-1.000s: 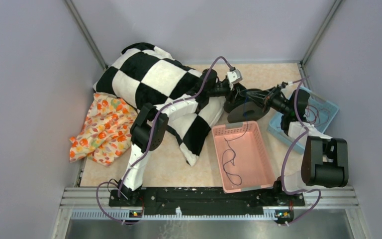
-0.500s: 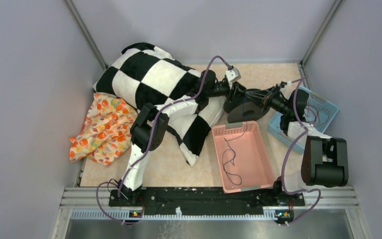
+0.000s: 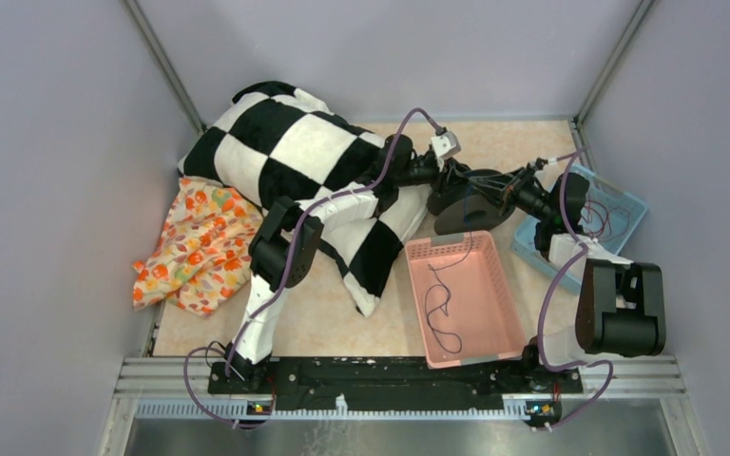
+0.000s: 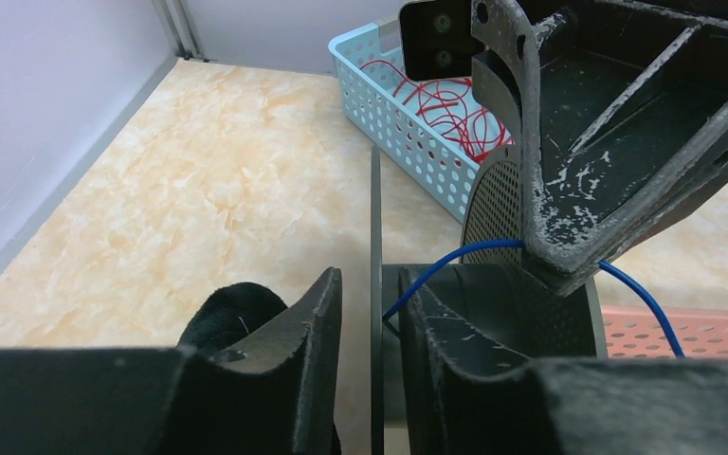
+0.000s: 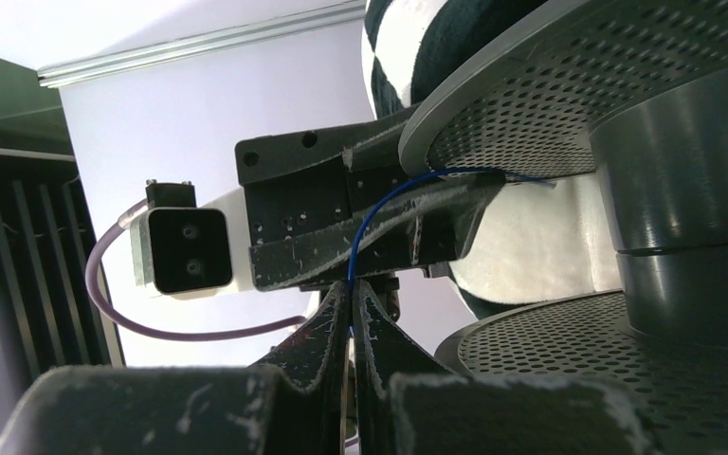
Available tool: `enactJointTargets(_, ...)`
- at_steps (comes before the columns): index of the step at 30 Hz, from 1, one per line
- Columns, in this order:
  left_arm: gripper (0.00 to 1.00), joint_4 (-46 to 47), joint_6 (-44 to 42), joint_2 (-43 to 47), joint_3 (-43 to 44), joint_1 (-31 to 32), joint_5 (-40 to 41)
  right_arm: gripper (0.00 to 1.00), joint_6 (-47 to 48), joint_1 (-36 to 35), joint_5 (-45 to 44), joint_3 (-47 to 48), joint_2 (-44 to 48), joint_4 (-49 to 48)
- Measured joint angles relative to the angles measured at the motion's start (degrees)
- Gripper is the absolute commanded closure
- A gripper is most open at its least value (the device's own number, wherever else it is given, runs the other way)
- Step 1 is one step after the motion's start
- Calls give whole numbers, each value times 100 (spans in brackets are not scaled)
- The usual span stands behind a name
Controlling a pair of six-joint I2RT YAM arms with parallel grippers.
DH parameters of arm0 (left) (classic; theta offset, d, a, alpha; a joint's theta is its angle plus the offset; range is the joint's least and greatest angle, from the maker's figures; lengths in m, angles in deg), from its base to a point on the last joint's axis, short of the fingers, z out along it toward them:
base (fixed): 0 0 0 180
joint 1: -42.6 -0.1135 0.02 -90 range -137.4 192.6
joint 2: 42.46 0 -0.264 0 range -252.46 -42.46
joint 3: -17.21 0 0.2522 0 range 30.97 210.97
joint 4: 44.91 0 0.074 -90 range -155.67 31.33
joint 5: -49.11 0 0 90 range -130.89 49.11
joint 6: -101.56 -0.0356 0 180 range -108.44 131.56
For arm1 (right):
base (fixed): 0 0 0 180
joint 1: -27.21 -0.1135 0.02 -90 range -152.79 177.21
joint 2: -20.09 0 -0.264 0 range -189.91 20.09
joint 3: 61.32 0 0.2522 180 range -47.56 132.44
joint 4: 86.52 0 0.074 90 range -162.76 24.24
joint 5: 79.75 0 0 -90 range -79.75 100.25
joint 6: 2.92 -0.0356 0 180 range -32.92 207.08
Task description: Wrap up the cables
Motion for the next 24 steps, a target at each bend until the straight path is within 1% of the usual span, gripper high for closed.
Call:
enactJointTargets(1, 77, -7, -2, 0, -2, 0, 2, 100, 0, -2, -2, 0, 0, 0)
enactJointTargets(3, 83, -11, -7, 0, -7, 0, 11, 100, 2, -2, -2, 0, 0, 2)
enactJointTargets(6, 98, -11, -17, 0, -11, 0, -2, 100, 2, -2, -7, 0, 0, 2)
enactJointTargets(7, 100, -13, -20, 0, -11, 0, -4, 100, 4, 0, -4, 0, 0, 2)
enactJointTargets(9, 100, -13, 4, 0, -11, -2, -7, 100, 4, -2, -4, 0, 0, 2)
enactJointTargets(10, 100, -13, 11, 0, -11, -4, -20, 90, 4, -2, -4, 0, 0, 2)
enactJointTargets(11, 100, -13, 13, 0, -11, -9, -24, 66, 4, 0, -7, 0, 0, 2)
enactJointTargets(12, 100, -11, 15, 0, -17, -13, -31, 38, 9, 0, -7, 0, 0, 2)
enactJointTargets(13, 100, -2, 15, 0, -24, -17, -37, 13, -20, 0, -4, 0, 0, 7)
enactJointTargets(14, 100, 0, 17, 0, -26, -20, -59, 3, -68, 0, -20, 0, -2, -20)
enactJointTargets(15, 100, 9, 13, 0, -33, -24, -61, 2, -125, 26, 35, 96, 26, -310)
enactJointTargets(16, 100, 17, 15, 2, -39, -33, -13, 1, -61, 31, 35, 273, 127, -334)
enactJointTargets(19, 100, 31, 13, 55, -111, -46, 197, 1, 83, 35, 57, 470, 221, -15)
enactJointTargets(20, 100, 26, 7, 103, -173, -46, 289, 1, 153, 55, 66, 527, 238, 245)
enactJointTargets(22, 100, -22, -13, 240, -315, -55, 535, 1, 466, 107, 85, 717, 326, 1084)
enactJointTargets(24, 100, -94, -11, 363, -409, -63, 678, 1, 1126, 197, 28, 1224, 452, 2409)
